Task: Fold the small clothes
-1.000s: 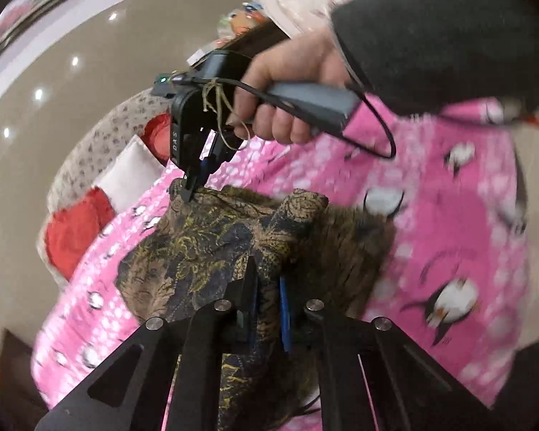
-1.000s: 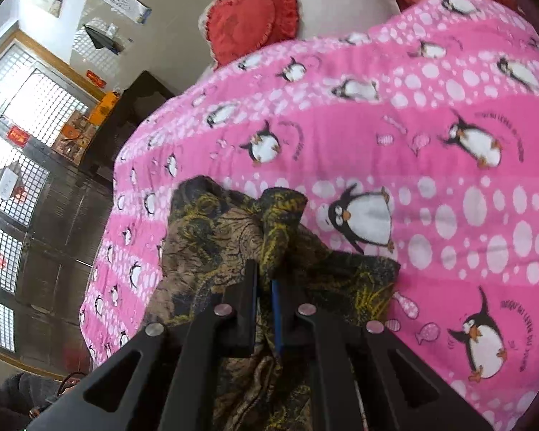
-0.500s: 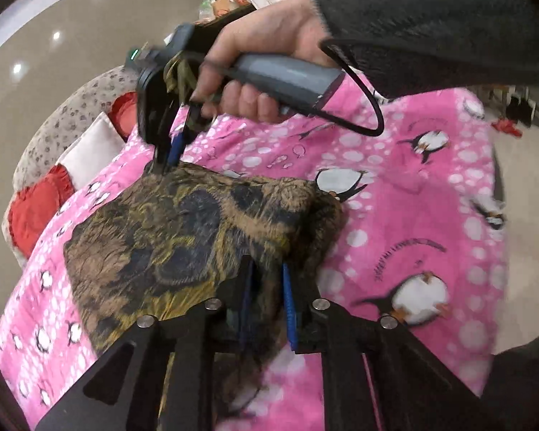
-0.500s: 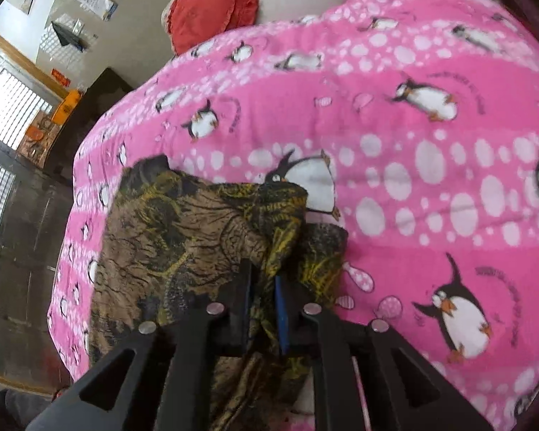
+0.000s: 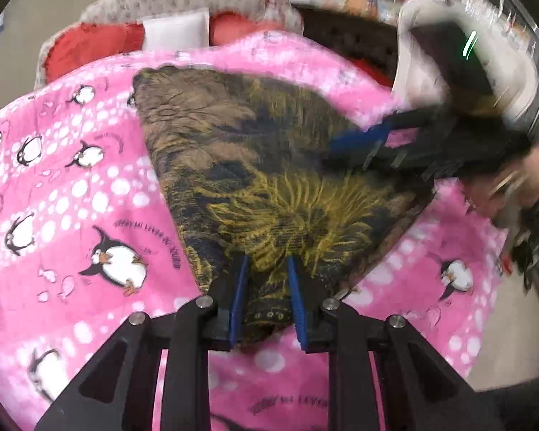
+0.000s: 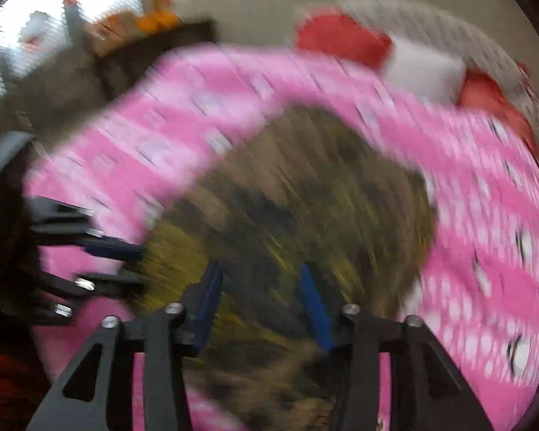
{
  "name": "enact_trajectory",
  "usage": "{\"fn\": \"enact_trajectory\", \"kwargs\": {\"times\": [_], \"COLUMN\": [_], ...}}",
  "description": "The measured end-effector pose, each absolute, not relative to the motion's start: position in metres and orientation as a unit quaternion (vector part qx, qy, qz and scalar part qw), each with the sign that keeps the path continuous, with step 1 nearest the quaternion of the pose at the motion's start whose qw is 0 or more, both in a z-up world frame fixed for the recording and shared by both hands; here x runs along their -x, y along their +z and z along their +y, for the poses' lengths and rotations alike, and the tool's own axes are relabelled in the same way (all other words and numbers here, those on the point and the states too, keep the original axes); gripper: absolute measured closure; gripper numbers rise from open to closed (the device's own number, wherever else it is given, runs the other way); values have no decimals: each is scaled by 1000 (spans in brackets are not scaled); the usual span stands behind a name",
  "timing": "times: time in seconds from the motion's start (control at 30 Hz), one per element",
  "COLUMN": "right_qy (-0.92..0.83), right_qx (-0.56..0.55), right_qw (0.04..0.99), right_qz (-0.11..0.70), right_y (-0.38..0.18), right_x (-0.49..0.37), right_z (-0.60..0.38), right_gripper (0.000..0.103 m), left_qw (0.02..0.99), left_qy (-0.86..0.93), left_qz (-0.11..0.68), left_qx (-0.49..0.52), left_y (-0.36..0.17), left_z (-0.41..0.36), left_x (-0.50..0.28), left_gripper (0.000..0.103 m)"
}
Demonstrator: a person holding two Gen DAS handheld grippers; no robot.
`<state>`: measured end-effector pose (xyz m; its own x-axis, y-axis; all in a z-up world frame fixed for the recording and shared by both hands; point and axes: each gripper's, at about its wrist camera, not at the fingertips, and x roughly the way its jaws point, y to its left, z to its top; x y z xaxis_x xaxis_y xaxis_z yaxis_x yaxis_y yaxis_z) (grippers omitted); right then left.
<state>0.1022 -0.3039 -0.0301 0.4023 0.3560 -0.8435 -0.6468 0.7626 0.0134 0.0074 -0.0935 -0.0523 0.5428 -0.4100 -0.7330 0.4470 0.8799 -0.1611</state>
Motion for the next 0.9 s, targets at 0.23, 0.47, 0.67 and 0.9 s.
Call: {"fn": "enact_trajectory", "kwargs": {"times": [0.23,0.47,0.67,0.9], "right_qy": [295,226,161,134], "right_qx": [126,58,27,-68], "right_qw": [830,865,839,878], "right_qz": [456,444,519,455], "right_y": [-22,20,-30,31], "right_x": [-104,-134,-180,-210], "right_z": [-315,-298,-311,-319], "right_gripper": [77,76,81,70], "left_qw": [882,887,860,883], "left_qy": [-260,-188,-173,-168], "left_qz": [394,413,468,408], "left_qx": [18,90,110,157], "left_y": [-17,-12,-35,8], "left_z": [-68,-58,-57,-58], "left_x": [-15,-128,-152,-207], "left_gripper": [101,101,101,89]}}
